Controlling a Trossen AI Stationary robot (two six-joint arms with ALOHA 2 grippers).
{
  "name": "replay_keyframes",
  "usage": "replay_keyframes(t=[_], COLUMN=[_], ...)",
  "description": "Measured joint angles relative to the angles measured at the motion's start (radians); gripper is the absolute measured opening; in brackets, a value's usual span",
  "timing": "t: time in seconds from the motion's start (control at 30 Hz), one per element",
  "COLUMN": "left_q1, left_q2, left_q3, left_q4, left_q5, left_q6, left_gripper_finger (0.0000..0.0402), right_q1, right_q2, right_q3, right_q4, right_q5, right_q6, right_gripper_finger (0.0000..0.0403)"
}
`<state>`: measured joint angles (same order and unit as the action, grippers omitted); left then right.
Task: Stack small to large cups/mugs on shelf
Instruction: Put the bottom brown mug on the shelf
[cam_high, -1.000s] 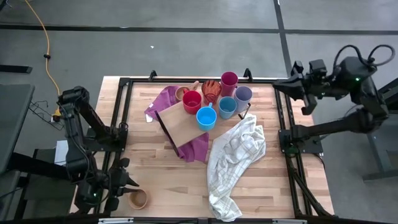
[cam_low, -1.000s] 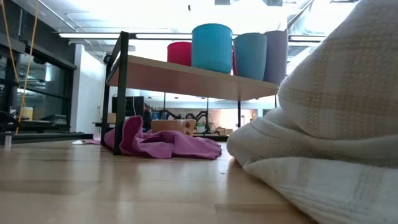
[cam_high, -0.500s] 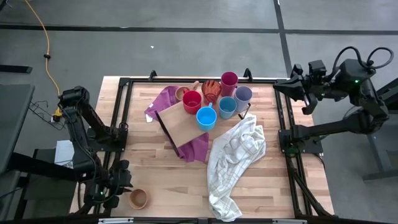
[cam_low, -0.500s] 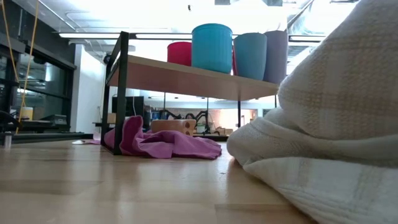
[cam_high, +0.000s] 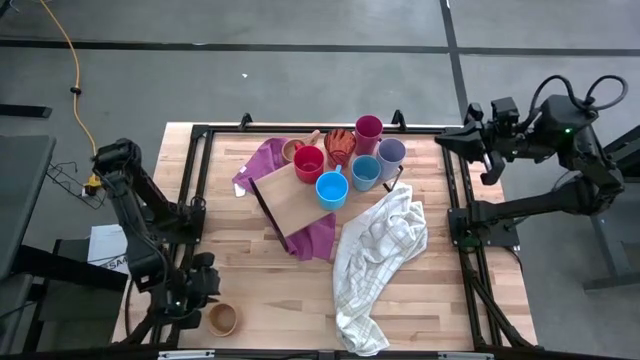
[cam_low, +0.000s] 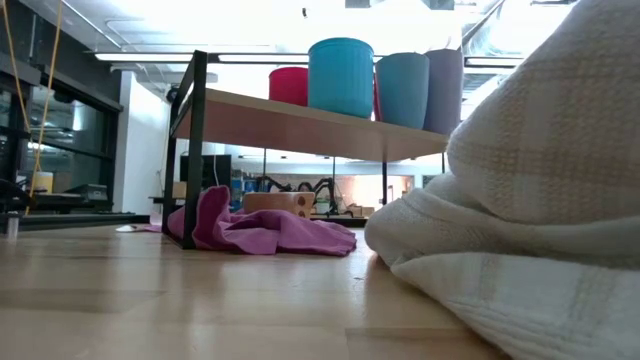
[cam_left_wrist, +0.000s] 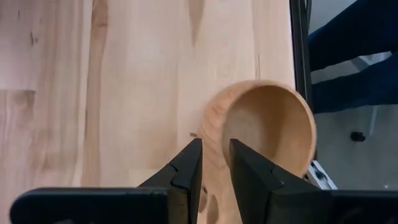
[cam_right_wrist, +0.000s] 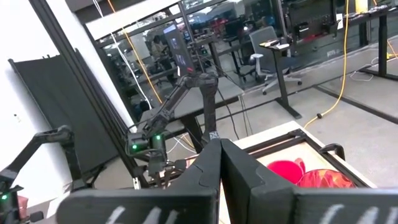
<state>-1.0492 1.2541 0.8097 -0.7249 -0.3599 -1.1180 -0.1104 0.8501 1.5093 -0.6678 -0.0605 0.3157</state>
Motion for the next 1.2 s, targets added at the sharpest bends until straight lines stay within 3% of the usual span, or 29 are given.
replay_keyframes(t=[0.27,0.6,1.2], left_q1=[0.078,0.130,0.154], left_q2=[0.033,0.047,0.054], left_q3=[0.000,0.000,0.001], left_q4=[0.031,0.084,0.089], left_q5=[0.135,0.167,0.199], left_q6=[0.162,0.246,0.241], left_gripper_finger=[0.0069,0.0070,0.0070], right_q1=[0.000,0.000,0.000], right_q2=[-0.006,-0.008,-0.008], right_q3=[0.000,0.000,0.000], right_q4=[0.000,-0.001,-0.002], right_q5=[-0.007,-0.028,-0.062], right_q6=[-0.001,-0.004,-0.010], right_gripper_finger=[0.0000,0.0000,0.0000])
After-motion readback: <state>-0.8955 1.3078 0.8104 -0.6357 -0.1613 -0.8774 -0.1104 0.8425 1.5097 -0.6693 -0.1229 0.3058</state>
